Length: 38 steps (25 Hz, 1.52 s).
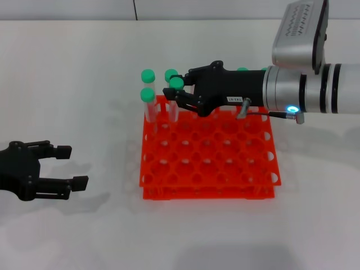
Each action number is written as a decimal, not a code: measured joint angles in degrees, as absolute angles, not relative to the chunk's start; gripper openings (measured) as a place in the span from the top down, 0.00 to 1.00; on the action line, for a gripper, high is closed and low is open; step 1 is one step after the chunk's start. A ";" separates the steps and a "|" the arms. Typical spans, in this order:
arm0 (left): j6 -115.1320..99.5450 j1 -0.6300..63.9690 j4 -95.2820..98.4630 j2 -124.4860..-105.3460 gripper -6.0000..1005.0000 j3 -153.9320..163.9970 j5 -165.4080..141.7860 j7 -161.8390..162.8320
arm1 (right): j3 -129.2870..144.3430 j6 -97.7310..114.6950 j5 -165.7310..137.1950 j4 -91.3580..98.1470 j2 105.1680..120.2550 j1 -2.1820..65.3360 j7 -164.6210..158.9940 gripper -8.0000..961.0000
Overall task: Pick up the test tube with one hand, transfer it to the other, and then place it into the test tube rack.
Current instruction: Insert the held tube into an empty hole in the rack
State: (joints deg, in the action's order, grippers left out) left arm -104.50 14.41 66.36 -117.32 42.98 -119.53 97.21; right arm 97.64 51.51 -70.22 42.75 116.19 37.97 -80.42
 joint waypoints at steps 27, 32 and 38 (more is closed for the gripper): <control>-104.41 14.91 65.77 -117.24 0.12 42.93 -119.53 97.18 | 97.39 52.38 -70.22 42.83 116.19 38.06 -79.10 0.70; -104.41 14.94 65.74 -117.14 0.12 42.89 -119.53 97.27 | 97.42 52.38 -70.23 43.02 116.19 38.06 -79.10 0.67; -104.41 14.94 65.74 -117.15 0.12 42.89 -119.53 97.33 | 97.23 53.29 -70.23 43.59 116.12 38.03 -79.10 0.65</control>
State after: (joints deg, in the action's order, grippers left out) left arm -104.41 14.94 65.74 -117.15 42.89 -119.53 97.33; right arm 97.23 53.29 -70.23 43.59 116.12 38.03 -79.10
